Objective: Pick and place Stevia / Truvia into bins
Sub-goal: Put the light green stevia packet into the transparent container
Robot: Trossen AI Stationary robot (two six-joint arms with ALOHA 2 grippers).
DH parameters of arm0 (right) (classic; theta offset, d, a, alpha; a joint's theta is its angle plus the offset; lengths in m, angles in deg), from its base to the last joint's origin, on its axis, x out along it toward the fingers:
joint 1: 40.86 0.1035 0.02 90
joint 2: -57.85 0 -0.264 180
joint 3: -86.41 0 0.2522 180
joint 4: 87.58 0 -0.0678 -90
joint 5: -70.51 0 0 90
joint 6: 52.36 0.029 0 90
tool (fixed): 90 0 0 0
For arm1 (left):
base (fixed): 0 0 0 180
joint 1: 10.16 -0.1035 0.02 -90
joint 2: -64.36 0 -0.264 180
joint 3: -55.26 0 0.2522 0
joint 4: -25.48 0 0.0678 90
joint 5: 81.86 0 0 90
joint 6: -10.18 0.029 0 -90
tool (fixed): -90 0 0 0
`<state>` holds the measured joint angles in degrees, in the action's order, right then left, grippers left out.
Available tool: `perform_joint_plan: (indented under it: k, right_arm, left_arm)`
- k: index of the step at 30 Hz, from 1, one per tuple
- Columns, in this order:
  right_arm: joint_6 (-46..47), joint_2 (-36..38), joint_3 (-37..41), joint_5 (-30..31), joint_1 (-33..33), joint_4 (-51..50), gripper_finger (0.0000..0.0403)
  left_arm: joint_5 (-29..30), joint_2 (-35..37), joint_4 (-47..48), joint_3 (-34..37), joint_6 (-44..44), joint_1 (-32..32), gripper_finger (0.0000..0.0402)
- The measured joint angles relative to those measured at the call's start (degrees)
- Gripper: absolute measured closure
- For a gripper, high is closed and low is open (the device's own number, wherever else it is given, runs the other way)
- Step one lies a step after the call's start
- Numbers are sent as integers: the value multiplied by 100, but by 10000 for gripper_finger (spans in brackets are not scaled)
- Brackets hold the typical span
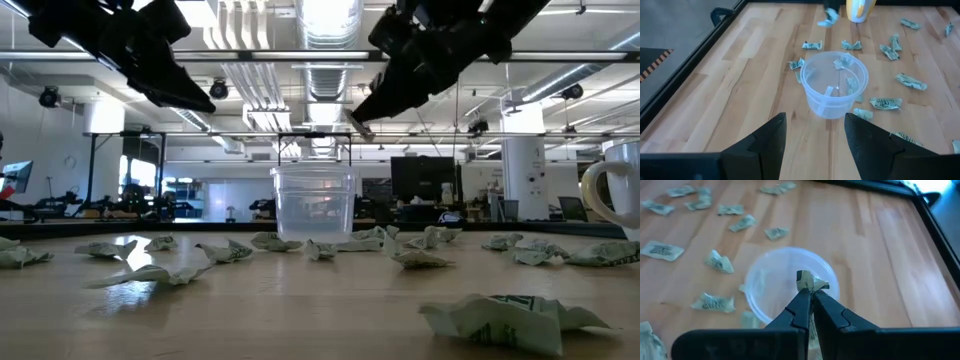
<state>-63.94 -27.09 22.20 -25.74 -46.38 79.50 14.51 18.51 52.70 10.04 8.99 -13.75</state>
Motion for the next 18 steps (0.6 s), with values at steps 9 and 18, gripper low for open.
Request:
perform_joint_plan:
  k: [9,18]
  right_arm:
    - [-113,-914,-155,23,152,903,392]
    - [-183,-1317,-472,23,152,886,377]
  left_arm:
    - [-4,0,10,209,-151,0,217]
    - [-7,0,2,282,-162,-2,217]
